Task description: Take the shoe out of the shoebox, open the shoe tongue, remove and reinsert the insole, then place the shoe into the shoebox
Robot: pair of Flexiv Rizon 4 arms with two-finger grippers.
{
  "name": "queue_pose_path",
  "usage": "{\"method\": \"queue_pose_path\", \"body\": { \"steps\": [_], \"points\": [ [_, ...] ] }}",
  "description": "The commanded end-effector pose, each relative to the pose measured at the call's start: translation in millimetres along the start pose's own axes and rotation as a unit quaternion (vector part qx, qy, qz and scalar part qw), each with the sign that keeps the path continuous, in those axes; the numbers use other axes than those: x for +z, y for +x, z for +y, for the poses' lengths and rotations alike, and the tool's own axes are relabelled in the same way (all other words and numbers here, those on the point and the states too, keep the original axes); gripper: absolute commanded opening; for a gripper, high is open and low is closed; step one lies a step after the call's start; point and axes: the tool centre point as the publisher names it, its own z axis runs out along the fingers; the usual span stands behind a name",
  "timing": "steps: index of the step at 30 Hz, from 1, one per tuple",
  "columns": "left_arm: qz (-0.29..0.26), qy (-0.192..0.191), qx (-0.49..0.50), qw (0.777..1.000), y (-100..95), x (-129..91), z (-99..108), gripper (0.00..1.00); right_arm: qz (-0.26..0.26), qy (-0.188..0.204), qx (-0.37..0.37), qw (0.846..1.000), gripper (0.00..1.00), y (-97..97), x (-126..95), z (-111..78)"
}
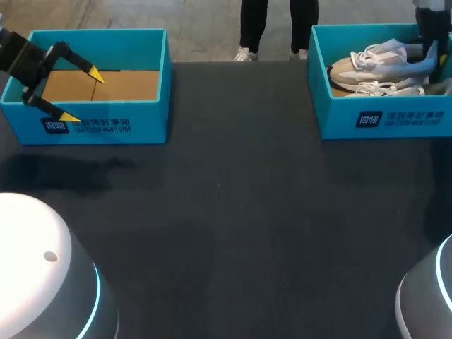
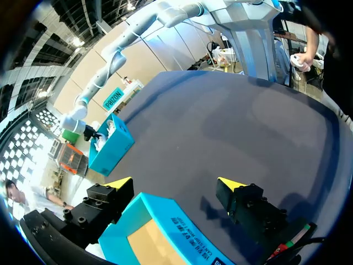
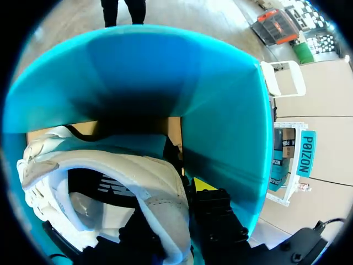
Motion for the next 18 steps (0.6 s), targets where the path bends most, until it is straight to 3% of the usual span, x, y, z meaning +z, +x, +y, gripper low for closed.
{"method": "queue_pose_path", "body": {
  "steps": [1,5,6,8,13,18],
  "points": [
    [0.001,-0.001,0.0,1.0,0.1,-0.6,-0.2,1.0,0.0,0.021,0.001,1.0,0.0,1.9,4.7,11.6],
    [0.001,-0.001,0.0,1.0,0.1,-0.6,-0.2,1.0,0.0,0.021,0.003,1.0,0.0,1.9,5.4,10.6],
    [0.001,-0.001,0.0,1.0,0.1,-0.6,-0.2,1.0,0.001,0.021,0.005,1.0,0.03,1.7,5.4,10.1],
    [0.001,-0.001,0.0,1.0,0.1,-0.6,-0.2,1.0,0.001,0.022,0.006,1.0,0.2,1.5,5.3,9.0],
    [0.001,-0.001,0.0,1.0,0.1,-0.6,-0.2,1.0,-0.001,0.023,0.009,1.0,0.16,1.8,3.2,5.0],
    [0.001,-0.001,0.0,1.0,0.1,-0.6,-0.2,1.0,0.0,0.019,0.014,1.0,0.27,0.2,-0.6,1.7]
  ]
}}
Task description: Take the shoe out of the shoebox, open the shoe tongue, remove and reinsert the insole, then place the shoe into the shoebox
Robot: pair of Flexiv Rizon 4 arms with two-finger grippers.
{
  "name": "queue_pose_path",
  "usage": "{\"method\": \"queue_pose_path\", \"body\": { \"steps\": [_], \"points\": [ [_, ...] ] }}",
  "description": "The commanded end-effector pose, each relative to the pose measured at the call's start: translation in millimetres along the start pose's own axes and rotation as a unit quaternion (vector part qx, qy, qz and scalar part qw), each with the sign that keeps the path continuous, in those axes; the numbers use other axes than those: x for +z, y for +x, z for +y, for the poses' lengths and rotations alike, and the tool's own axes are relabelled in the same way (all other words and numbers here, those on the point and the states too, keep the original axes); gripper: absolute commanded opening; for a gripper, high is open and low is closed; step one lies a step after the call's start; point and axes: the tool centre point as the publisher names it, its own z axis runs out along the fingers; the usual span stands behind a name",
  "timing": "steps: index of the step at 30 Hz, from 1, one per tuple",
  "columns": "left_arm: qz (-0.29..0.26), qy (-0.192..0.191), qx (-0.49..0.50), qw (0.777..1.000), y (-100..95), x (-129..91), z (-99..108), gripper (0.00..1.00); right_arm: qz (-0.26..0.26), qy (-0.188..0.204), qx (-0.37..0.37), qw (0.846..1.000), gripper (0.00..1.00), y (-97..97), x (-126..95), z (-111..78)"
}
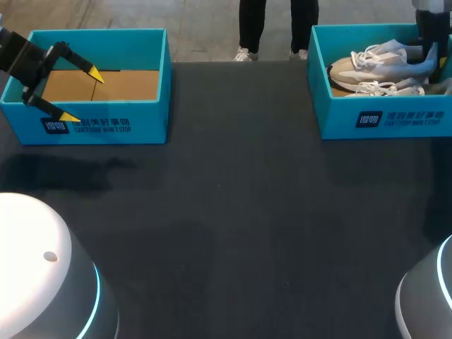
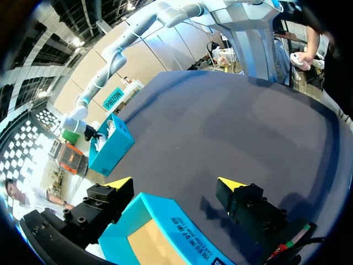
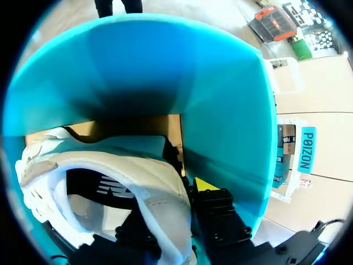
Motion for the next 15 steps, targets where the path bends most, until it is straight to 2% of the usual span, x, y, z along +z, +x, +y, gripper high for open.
{"method": "queue_pose_path", "body": {
  "steps": [1,2,3,7,15],
  "points": [
    [0.001,-0.001,0.0,1.0,0.1,-0.6,-0.2,1.0,0.0,0.013,0.002,1.0,0.3,-1.4,-4.7,4.2],
    [0.001,-0.001,0.0,1.0,0.1,-0.6,-0.2,1.0,0.0,0.012,0.003,1.0,0.37,-1.9,-6.0,3.8],
    [0.001,-0.001,0.0,1.0,0.1,-0.6,-0.2,1.0,0.0,0.012,0.003,1.0,0.39,-2.1,-6.5,3.6],
    [0.001,-0.001,0.0,1.0,0.1,-0.6,-0.2,1.0,-0.001,0.01,0.005,1.0,0.38,-2.5,-8.0,3.5],
    [0.001,-0.001,0.0,1.0,0.1,-0.6,-0.2,1.0,-0.002,-0.009,0.008,1.0,0.36,-6.6,-29.0,-1.6]
  ]
}}
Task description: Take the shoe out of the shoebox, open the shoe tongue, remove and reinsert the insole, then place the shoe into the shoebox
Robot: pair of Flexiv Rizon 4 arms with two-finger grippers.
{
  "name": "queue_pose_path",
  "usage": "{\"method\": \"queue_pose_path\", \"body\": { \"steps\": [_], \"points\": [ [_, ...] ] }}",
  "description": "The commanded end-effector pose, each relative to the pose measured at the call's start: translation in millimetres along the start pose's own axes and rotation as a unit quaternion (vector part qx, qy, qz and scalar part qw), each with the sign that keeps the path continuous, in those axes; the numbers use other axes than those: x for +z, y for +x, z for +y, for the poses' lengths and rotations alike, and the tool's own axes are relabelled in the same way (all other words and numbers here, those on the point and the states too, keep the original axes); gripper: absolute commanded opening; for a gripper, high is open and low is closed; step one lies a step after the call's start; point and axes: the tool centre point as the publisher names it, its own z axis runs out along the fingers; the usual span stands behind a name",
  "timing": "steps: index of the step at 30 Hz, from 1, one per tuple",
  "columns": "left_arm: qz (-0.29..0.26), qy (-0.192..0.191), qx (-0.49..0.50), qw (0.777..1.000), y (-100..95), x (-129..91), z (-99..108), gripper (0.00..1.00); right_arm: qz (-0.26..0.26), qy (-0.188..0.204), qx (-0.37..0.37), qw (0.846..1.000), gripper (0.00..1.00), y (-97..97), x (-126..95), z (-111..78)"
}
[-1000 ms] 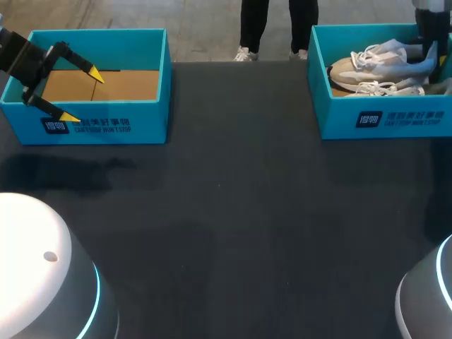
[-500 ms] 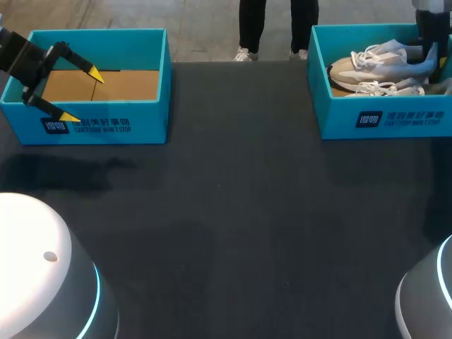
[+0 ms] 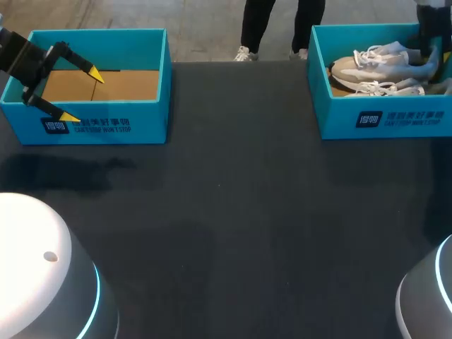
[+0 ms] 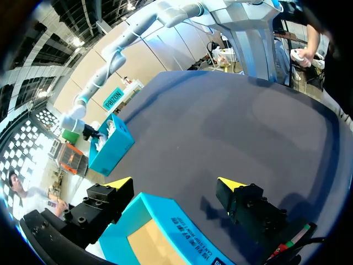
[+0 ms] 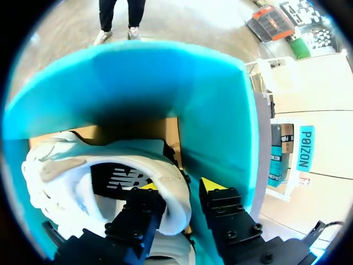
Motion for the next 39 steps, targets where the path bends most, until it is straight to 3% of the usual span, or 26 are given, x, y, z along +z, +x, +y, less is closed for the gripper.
{"method": "queue_pose_path", "body": {
  "steps": [1,13,21,30,31,35,36,39],
  "points": [
    [0.001,-0.001,0.0,1.0,0.1,-0.6,-0.2,1.0,0.003,-0.01,0.002,1.0,0.37,-5.0,-17.4,-5.4],
    [0.001,-0.001,0.0,1.0,0.1,-0.6,-0.2,1.0,0.028,-0.072,-0.023,0.997,0.41,-2.6,-82.2,-26.1],
    [0.001,-0.001,0.0,1.0,0.1,-0.6,-0.2,1.0,0.042,-0.102,-0.084,0.99,0.41,1.8,-104.7,-54.4],
    [0.001,-0.001,0.0,1.0,0.1,-0.6,-0.2,1.0,0.036,-0.105,-0.111,0.988,0.4,-1.0,-122.0,-90.4],
    [-0.02,0.0,-0.019,1.0,-7.8,-2.2,-2.6,1.0,0.034,-0.106,-0.113,0.987,0.4,-0.7,-123.0,-93.0],
    [-0.088,-0.069,-0.125,0.986,-38.2,-0.4,-16.5,1.0,0.04,-0.114,-0.116,0.986,0.4,0.4,-130.1,-99.7],
    [-0.086,-0.071,-0.153,0.982,-42.9,-0.9,-20.3,1.0,0.041,-0.116,-0.118,0.985,0.41,1.4,-132.4,-101.0],
    [-0.065,-0.14,-0.256,0.954,-58.6,4.9,-24.1,1.0,0.043,-0.124,-0.128,0.983,0.41,6.2,-138.5,-103.8]
  ]
}}
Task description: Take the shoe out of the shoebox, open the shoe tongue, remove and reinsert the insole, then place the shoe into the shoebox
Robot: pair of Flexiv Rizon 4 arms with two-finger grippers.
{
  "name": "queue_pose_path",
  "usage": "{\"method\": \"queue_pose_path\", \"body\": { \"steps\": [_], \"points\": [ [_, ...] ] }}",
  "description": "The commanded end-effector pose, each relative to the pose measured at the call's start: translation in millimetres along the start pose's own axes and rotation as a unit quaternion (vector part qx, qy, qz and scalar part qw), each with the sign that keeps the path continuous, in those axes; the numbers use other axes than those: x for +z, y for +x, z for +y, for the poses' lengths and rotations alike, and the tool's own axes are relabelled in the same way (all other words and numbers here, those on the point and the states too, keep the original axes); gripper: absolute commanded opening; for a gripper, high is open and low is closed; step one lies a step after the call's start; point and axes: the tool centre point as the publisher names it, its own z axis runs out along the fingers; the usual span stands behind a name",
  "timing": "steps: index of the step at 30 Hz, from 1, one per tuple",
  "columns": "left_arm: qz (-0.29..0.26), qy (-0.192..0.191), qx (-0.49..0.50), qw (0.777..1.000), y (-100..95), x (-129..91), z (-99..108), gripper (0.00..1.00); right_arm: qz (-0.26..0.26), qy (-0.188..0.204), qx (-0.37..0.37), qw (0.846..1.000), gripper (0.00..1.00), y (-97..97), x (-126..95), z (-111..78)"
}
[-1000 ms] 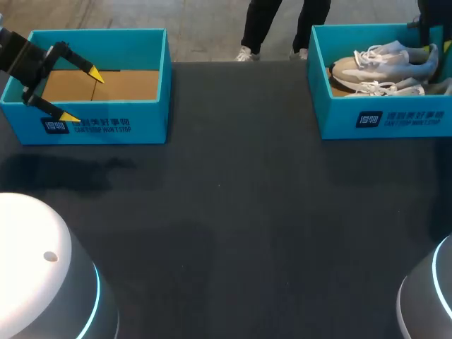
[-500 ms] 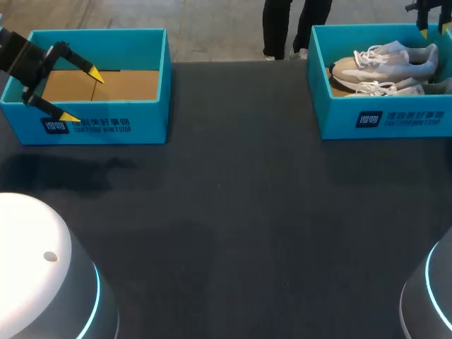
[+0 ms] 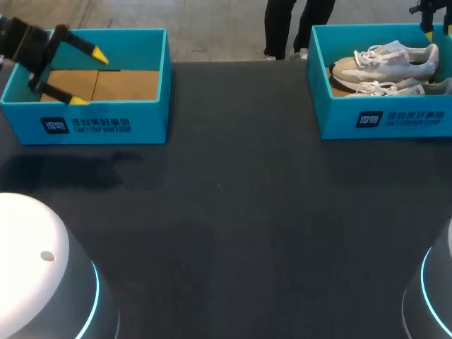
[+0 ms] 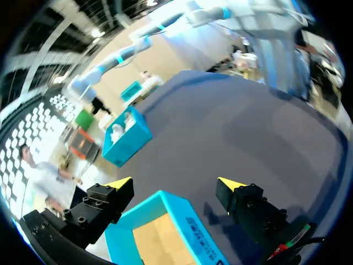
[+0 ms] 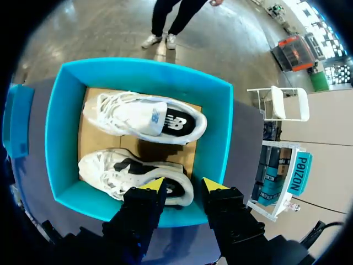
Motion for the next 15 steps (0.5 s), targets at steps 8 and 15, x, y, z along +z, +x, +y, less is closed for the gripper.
{"method": "queue_pose_path", "body": {
  "steps": [8,15],
  "points": [
    [-0.052,-0.245,-0.424,0.87,-30.4,12.8,-16.6,1.0,-0.009,-0.09,-0.021,0.996,0.42,16.1,-19.0,-24.8],
    [-0.152,-0.303,-0.554,0.761,-38.9,6.7,-8.3,1.0,0.0,-0.097,-0.026,0.995,0.41,20.6,-23.4,-34.9]
  ]
}}
